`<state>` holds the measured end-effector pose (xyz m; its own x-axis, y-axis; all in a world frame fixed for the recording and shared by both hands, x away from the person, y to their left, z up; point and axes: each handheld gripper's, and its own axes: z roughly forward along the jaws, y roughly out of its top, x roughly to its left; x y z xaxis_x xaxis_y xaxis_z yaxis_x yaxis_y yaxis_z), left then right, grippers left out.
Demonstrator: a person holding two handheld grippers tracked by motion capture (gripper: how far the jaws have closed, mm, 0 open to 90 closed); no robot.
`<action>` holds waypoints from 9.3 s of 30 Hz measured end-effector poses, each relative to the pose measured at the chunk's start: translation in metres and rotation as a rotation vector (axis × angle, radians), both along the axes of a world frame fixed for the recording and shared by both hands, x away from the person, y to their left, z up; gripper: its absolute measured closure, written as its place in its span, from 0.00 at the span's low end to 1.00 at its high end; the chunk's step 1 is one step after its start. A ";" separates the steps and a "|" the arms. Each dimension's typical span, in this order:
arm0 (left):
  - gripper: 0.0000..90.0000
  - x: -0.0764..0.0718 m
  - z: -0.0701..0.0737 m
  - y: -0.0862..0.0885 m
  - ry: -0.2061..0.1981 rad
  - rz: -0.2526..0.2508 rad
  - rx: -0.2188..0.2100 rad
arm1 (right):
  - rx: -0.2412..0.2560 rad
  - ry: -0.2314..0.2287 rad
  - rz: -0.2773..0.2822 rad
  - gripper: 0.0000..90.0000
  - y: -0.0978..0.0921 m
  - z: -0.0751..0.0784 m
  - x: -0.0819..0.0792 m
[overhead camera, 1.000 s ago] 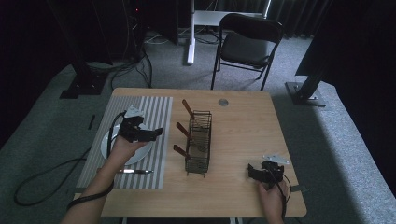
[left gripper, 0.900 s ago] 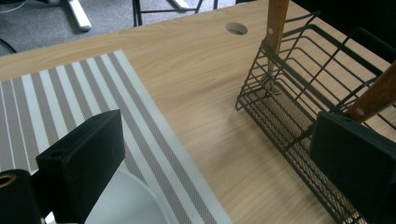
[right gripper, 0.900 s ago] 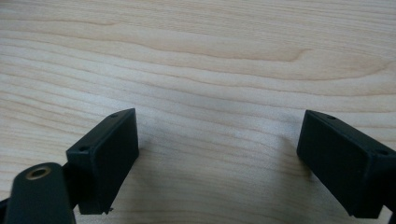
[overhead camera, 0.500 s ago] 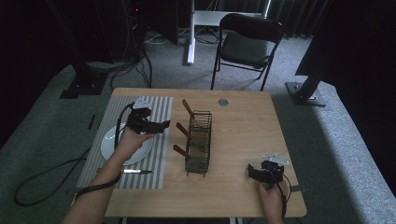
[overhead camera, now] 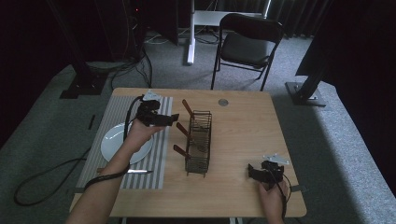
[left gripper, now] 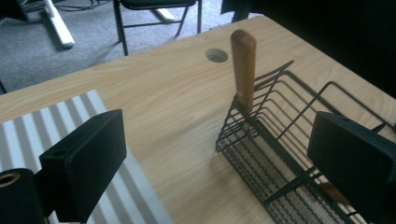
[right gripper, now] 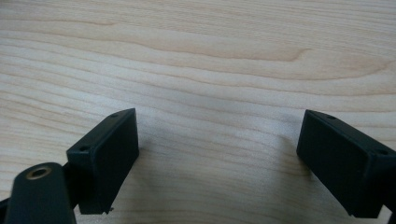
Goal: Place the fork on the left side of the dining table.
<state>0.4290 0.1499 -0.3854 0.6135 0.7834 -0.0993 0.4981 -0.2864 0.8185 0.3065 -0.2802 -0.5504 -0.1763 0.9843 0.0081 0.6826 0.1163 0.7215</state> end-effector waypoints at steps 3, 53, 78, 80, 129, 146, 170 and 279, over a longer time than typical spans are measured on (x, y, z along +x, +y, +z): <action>0.05 0.006 0.002 -0.006 0.003 -0.010 0.011 | 0.000 0.000 0.000 0.14 0.000 0.000 0.000; 0.83 0.051 -0.020 -0.043 0.147 -0.070 -0.146 | 0.001 -0.002 0.002 0.14 0.000 0.000 -0.002; 0.90 0.035 -0.005 -0.036 0.126 -0.014 -0.153 | 0.001 -0.001 0.002 0.14 0.000 0.000 -0.002; 0.90 0.033 -0.003 -0.035 0.127 -0.030 -0.160 | 0.001 -0.001 0.003 0.14 0.000 0.000 -0.002; 0.90 -0.008 0.081 0.066 -0.015 0.084 -0.341 | 0.001 -0.002 0.002 0.14 0.000 0.000 -0.002; 0.90 0.001 0.053 0.122 0.001 0.218 -0.395 | 0.001 -0.001 0.003 0.14 0.000 0.000 -0.002; 0.90 0.028 -0.021 0.168 0.094 0.339 -0.426 | 0.000 -0.001 0.003 0.14 0.000 0.000 -0.002; 0.00 0.038 -0.095 0.155 0.268 0.533 -0.029 | 0.001 -0.001 0.000 0.14 0.001 0.000 -0.004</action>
